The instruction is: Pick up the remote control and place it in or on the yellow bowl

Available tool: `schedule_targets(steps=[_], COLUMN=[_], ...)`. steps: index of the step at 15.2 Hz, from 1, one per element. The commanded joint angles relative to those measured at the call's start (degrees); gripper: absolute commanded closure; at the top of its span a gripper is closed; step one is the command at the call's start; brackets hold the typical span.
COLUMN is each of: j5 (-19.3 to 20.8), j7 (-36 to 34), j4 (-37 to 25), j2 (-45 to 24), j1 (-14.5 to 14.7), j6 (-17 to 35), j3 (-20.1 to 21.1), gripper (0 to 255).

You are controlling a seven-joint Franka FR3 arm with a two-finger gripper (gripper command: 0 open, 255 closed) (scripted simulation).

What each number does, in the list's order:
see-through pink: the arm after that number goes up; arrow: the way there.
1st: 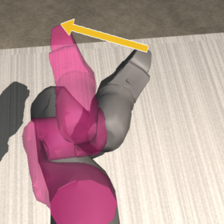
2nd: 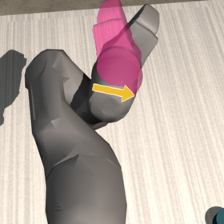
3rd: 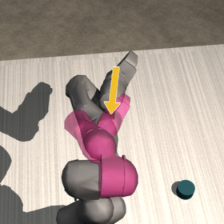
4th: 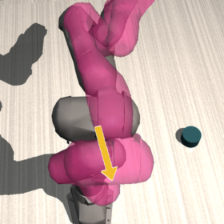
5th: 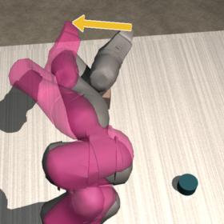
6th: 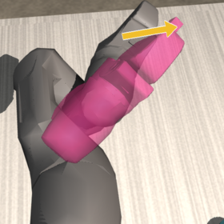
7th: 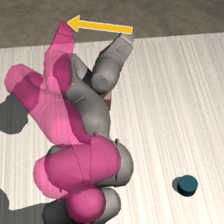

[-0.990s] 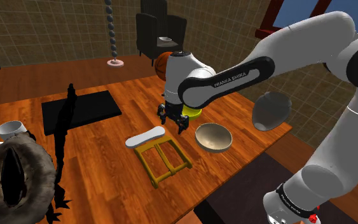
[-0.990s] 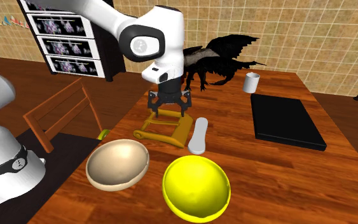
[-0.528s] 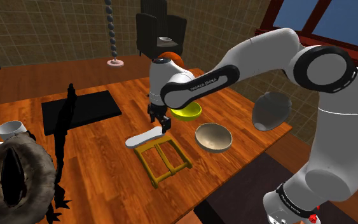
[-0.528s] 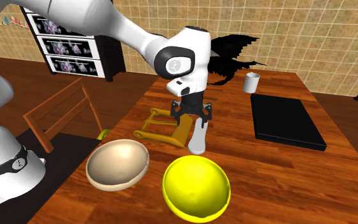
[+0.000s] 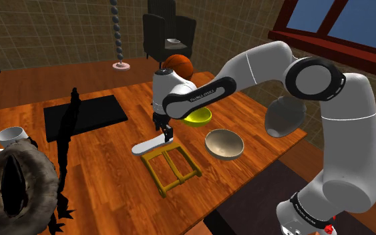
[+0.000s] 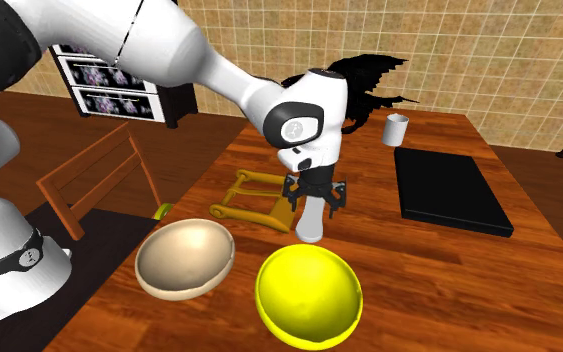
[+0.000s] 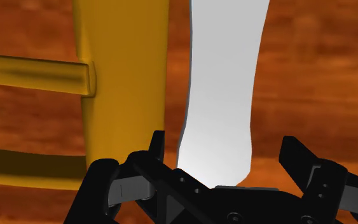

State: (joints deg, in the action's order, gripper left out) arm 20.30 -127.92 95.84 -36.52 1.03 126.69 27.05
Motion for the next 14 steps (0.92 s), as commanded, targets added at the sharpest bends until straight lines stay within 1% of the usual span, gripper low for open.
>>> schedule_targets(steps=[1,2,10,11,14], j5=[0.49,0.86,0.86,0.86,0.86], j7=[-0.35,-0.56,-0.56,-0.56,-0.56], j4=[0.08,0.18,0.18,0.18,0.18], j2=[-0.96,-1.69,-1.69,-1.69,-1.69], j1=[0.28,0.46,0.46,0.46,0.46], j6=[1.01,1.81,1.81,1.80,1.80], j3=[-0.38,-0.67,-0.68,-0.68,-0.68], gripper=[0,0,0,255,255])
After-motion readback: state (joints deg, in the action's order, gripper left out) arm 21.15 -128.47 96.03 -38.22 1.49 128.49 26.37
